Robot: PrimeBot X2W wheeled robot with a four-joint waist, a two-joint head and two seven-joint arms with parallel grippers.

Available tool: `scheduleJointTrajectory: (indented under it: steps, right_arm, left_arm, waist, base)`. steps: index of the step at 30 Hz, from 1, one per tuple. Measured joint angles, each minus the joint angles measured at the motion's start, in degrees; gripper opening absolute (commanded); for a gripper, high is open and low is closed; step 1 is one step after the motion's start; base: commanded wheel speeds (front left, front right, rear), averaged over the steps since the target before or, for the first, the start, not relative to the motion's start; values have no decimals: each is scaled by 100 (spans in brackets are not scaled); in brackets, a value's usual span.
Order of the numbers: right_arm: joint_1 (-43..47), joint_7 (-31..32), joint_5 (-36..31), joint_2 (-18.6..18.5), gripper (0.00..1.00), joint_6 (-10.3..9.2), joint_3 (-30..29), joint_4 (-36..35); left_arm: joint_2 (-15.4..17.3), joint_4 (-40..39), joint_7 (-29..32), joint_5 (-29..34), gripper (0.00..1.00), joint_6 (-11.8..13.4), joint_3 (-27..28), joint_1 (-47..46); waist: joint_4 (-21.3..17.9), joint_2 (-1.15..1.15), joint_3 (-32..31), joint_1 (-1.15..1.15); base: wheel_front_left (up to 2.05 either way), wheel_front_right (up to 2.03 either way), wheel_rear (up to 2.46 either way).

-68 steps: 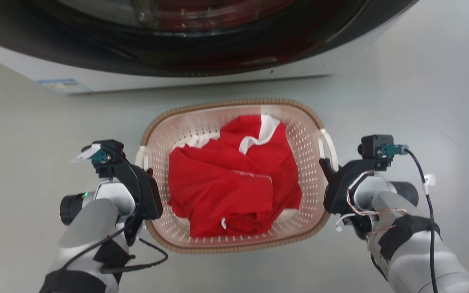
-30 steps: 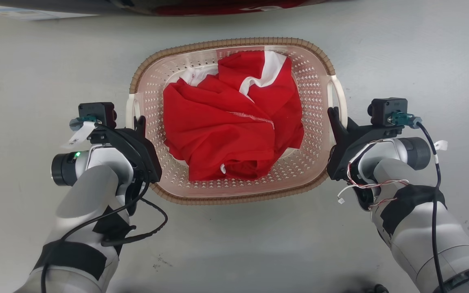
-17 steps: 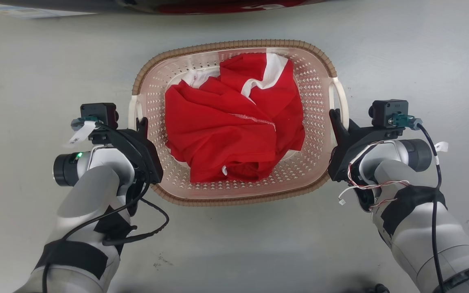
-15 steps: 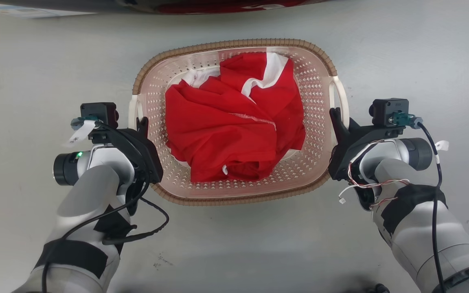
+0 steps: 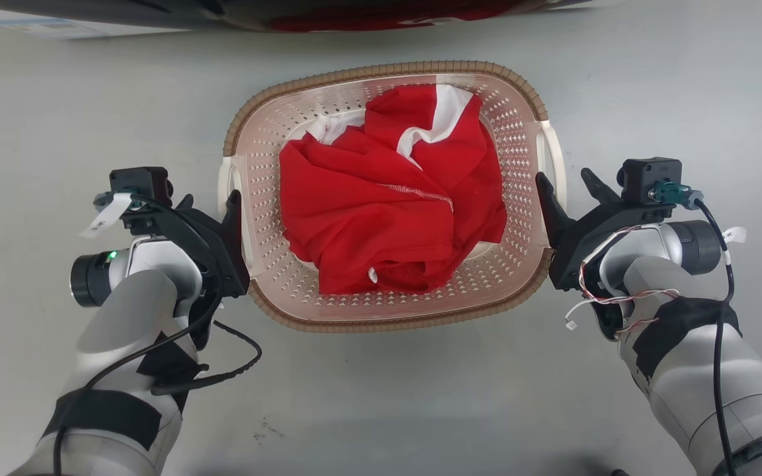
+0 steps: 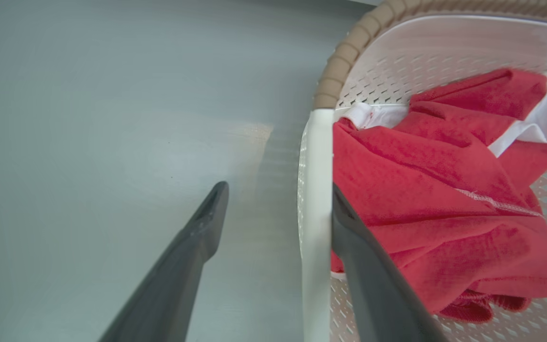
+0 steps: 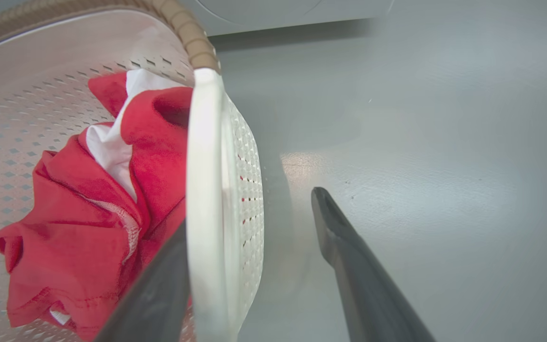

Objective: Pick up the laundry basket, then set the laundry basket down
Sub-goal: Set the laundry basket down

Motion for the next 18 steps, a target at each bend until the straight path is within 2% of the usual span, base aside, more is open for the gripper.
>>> scheduleJointTrajectory:
  steps: [9, 18]
  right_arm:
    - [65, -107, 18, -3, 100, 91, 0, 12]
    - [428, -166, 98, -7, 100, 99, -31, 73]
  left_arm:
    - [9, 32, -142, -8, 100, -99, -37, 194]
    - [11, 76, -428, 12, 100, -143, -141, 473]
  waist:
    - [-3, 0, -366, 0]
    - [-6, 0, -874, 0]
  base:
    - [0, 0, 0]
    - [0, 0, 0]
